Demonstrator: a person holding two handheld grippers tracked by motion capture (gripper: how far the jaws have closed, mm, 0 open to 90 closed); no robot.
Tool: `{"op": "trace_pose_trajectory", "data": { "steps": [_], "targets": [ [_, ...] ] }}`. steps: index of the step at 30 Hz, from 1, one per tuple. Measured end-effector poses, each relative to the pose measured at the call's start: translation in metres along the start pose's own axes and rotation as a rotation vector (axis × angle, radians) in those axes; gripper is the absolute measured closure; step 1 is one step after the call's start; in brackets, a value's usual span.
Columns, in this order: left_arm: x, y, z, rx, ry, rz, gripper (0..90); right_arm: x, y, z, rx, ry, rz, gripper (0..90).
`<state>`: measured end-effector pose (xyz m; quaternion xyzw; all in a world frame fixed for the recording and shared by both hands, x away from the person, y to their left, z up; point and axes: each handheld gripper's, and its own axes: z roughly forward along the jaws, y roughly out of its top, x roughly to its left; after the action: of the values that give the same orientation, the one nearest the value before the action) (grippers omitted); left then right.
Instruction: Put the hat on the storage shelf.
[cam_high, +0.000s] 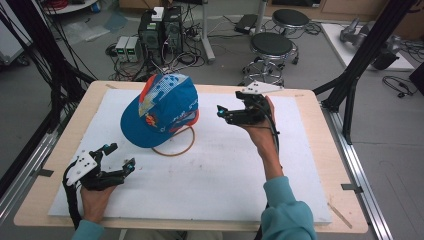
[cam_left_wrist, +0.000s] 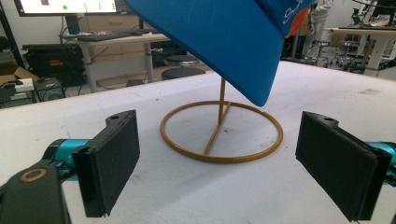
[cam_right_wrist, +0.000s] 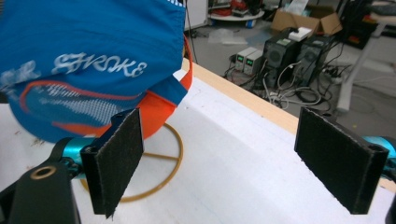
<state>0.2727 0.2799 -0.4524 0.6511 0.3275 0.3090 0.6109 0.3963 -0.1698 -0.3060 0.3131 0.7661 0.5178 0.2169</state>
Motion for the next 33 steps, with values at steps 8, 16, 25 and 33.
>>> {"op": "trace_pose_trajectory", "data": {
  "steps": [8, 16, 25, 33],
  "targets": [
    [-0.001, 0.000, 0.000, 0.002, 0.000, -0.001, 14.0, 0.001, -0.014, -0.041, -0.044, -0.023, -0.003, 13.7],
    [-0.001, 0.000, 0.000, -0.003, 0.003, 0.010, 14.0, 0.000, -0.046, -0.082, -0.082, -0.064, 0.008, 13.6],
    [-0.002, -0.001, -0.002, -0.016, 0.005, 0.019, 14.0, 0.003, -0.099, -0.117, -0.140, -0.128, 0.047, 13.8],
    [-0.003, 0.000, -0.001, -0.012, 0.009, 0.020, 14.0, 0.007, -0.146, -0.125, -0.127, -0.191, 0.051, 12.7]
  ]
}}
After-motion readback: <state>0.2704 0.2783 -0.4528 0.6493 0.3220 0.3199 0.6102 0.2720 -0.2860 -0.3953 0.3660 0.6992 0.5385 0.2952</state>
